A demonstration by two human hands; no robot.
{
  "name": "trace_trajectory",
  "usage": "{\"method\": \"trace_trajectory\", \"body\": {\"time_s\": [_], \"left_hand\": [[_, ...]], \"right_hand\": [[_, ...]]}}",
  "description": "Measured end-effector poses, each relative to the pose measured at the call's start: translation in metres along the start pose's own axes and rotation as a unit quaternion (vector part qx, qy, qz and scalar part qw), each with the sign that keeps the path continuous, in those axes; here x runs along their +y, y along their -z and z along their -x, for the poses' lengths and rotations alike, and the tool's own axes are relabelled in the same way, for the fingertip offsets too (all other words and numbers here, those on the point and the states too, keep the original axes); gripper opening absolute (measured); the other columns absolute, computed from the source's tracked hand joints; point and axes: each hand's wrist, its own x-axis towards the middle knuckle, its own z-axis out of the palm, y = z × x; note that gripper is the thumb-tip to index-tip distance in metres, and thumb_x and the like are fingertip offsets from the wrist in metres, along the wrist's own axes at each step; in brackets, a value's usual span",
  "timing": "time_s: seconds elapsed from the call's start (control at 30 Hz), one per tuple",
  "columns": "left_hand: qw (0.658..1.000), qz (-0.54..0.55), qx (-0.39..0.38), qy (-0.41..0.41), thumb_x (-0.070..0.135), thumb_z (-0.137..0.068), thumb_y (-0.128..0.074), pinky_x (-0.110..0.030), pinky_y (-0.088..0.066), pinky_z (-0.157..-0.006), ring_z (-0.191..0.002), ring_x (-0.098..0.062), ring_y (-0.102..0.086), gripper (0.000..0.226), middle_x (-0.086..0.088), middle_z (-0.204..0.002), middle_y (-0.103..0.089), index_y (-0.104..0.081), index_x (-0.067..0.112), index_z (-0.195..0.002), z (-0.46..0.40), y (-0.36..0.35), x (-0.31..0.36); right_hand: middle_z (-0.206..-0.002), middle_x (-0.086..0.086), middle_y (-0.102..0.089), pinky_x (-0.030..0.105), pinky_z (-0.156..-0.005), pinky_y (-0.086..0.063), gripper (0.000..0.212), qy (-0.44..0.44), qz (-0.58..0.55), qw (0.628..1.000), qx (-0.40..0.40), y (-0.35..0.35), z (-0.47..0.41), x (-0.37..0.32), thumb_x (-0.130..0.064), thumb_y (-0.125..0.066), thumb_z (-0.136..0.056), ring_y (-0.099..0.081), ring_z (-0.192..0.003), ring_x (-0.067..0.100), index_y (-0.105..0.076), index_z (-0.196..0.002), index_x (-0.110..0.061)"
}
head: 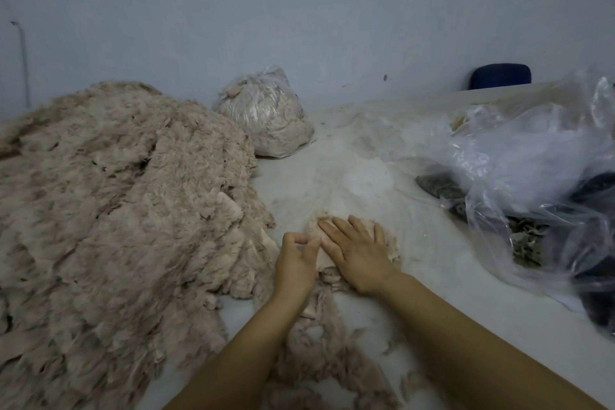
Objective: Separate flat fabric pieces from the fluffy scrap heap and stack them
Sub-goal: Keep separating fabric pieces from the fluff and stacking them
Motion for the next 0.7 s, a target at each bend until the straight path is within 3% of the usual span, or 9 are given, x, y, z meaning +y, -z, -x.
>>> {"method": "trace_trajectory", "body": {"time_s": [0.13, 0.23, 0.37, 0.43, 0.5, 0.57, 0.63, 0.67, 0.7], "left_hand": [[0.999, 0.024, -0.035, 0.008, 0.032, -0.087, -0.064, -0.016, -0.034, -0.036, -0.037, -0.002, -0.042, 0.022, -0.003, -0.067, -0.051, -0.045, 0.021, -0.09, 0.008, 0.012, -0.002], [0.998, 0.028, -0.048, 0.016, 0.033, -0.087, -0.064, -0.02, -0.036, -0.037, -0.044, -0.008, -0.043, 0.025, -0.003, -0.071, -0.049, -0.045, 0.019, -0.093, 0.01, 0.025, -0.003], [0.993, -0.086, -0.076, -0.041, 0.03, -0.09, -0.061, -0.024, -0.041, -0.052, -0.055, -0.012, -0.048, 0.019, 0.001, -0.068, -0.051, -0.052, 0.017, -0.08, 0.007, 0.052, -0.01], [0.976, -0.149, -0.142, -0.066, 0.03, -0.091, -0.061, -0.026, -0.042, -0.058, -0.056, -0.011, -0.05, 0.023, 0.006, -0.06, -0.052, -0.057, 0.021, -0.069, 0.006, 0.064, -0.013], [0.955, -0.181, -0.226, -0.064, 0.036, -0.086, -0.066, -0.023, -0.046, -0.064, -0.065, -0.005, -0.058, 0.014, 0.009, -0.07, -0.063, -0.067, 0.027, -0.075, 0.008, 0.075, -0.009], [0.921, -0.239, -0.301, -0.067, 0.048, -0.076, -0.073, -0.009, -0.046, -0.071, -0.084, 0.004, -0.06, 0.028, 0.013, -0.095, -0.066, -0.069, 0.031, -0.098, 0.009, 0.086, -0.005], [0.883, -0.319, -0.33, -0.095, 0.049, -0.072, -0.075, -0.008, -0.043, -0.076, -0.092, 0.003, -0.056, 0.044, 0.012, -0.104, -0.058, -0.066, 0.027, -0.11, 0.008, 0.093, -0.006], [0.876, -0.332, -0.331, -0.113, 0.044, -0.076, -0.074, -0.012, -0.042, -0.077, -0.091, -0.001, -0.055, 0.036, 0.009, -0.102, -0.057, -0.068, 0.024, -0.106, 0.008, 0.094, -0.006], [0.878, -0.33, -0.324, -0.124, 0.038, -0.082, -0.071, -0.015, -0.042, -0.078, -0.09, -0.006, -0.056, 0.025, 0.007, -0.099, -0.057, -0.07, 0.022, -0.1, 0.01, 0.094, -0.006]], "right_hand": [[-0.16, -0.013, -0.005, 0.057, -0.112, 0.008, 0.05, -0.01, 0.006, 1.0, -0.027, -0.002, -0.004, 0.003, -0.049, -0.012, -0.101, 0.005, -0.147, 0.016, -0.01, -0.15, -0.041], [-0.161, -0.01, -0.006, 0.054, -0.114, 0.007, 0.048, -0.034, 0.014, 0.999, -0.018, -0.002, -0.004, 0.008, -0.039, -0.017, -0.103, 0.004, -0.148, 0.016, -0.013, -0.151, -0.036], [-0.162, -0.007, -0.001, 0.056, -0.115, 0.007, 0.047, -0.05, 0.057, 0.995, -0.071, 0.012, -0.005, 0.011, -0.025, -0.026, -0.102, 0.006, -0.148, 0.018, -0.032, -0.148, -0.025], [-0.161, -0.007, -0.004, 0.06, -0.112, 0.008, 0.048, -0.052, 0.033, 0.997, -0.052, 0.023, -0.005, 0.007, -0.029, -0.023, -0.103, 0.005, -0.148, 0.018, -0.02, -0.151, -0.031], [-0.161, -0.005, -0.008, 0.061, -0.111, 0.009, 0.051, -0.047, 0.026, 0.999, 0.005, 0.033, -0.004, -0.001, -0.026, -0.027, -0.102, 0.003, -0.148, 0.02, -0.016, -0.151, -0.036], [-0.157, 0.003, -0.024, 0.058, -0.113, 0.003, 0.05, -0.025, 0.024, 0.992, 0.122, 0.039, 0.005, -0.013, -0.016, -0.037, -0.099, -0.01, -0.147, 0.025, -0.033, -0.147, -0.027], [-0.131, 0.017, -0.054, 0.056, -0.107, -0.026, 0.039, 0.06, -0.032, 0.956, 0.286, 0.038, 0.019, -0.027, -0.001, -0.048, -0.089, -0.045, -0.126, 0.039, -0.059, -0.126, -0.009], [-0.113, 0.017, -0.063, 0.049, -0.095, -0.041, 0.031, 0.109, -0.079, 0.931, 0.34, 0.035, 0.027, -0.034, 0.001, -0.052, -0.085, -0.057, -0.107, 0.037, -0.066, -0.113, -0.004], [-0.1, 0.012, -0.066, 0.039, -0.083, -0.049, 0.024, 0.147, -0.136, 0.921, 0.335, 0.033, 0.037, -0.04, -0.003, -0.053, -0.086, -0.061, -0.093, 0.028, -0.068, -0.104, -0.004]]}}
